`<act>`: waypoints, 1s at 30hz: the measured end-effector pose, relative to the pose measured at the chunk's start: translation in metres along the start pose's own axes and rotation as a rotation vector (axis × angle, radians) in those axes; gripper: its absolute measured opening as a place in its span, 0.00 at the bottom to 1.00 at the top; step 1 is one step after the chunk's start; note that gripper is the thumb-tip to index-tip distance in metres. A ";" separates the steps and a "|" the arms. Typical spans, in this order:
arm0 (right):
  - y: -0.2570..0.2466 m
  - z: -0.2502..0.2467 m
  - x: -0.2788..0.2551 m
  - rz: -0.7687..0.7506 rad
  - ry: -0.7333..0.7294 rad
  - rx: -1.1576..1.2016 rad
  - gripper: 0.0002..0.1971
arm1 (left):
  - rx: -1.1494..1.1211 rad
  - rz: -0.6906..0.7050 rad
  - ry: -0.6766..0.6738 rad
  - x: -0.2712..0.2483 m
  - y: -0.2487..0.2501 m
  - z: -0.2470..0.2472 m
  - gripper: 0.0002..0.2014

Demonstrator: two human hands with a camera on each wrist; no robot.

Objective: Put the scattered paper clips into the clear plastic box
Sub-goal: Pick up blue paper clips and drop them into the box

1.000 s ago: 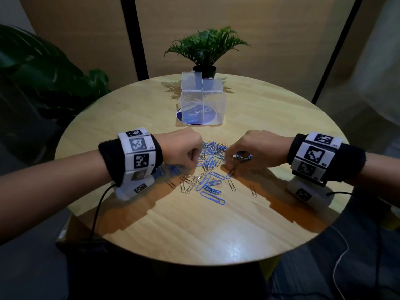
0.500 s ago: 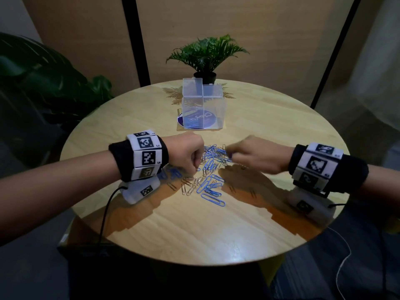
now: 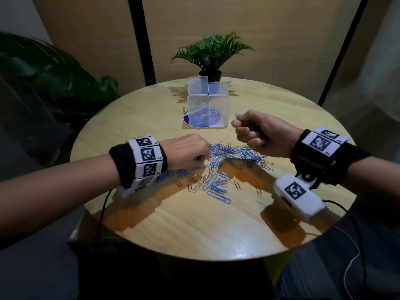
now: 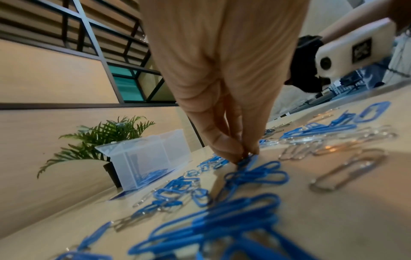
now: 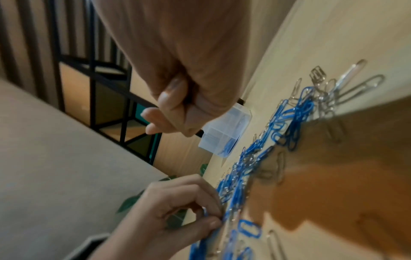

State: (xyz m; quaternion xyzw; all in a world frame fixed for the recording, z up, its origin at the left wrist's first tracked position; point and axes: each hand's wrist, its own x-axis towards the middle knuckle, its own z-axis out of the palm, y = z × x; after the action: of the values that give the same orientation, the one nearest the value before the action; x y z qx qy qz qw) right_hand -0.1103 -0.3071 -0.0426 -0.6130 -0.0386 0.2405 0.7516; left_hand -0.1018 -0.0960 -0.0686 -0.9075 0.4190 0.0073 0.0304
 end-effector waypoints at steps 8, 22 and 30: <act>-0.017 0.004 0.013 -0.003 0.029 -0.136 0.16 | -0.028 -0.049 0.011 0.004 -0.006 0.004 0.03; -0.032 0.011 0.060 -0.019 0.031 -0.199 0.14 | -1.142 -0.375 0.078 -0.045 -0.040 -0.007 0.11; -0.095 0.050 0.127 -0.122 0.289 -1.767 0.17 | -0.320 -0.060 -0.216 -0.069 -0.060 -0.007 0.37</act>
State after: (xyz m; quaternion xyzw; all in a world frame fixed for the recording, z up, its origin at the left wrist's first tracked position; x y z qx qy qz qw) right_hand 0.0141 -0.2228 0.0290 -0.9890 -0.1470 0.0032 0.0145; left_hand -0.1006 -0.0054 -0.0563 -0.9067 0.3797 0.1702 -0.0692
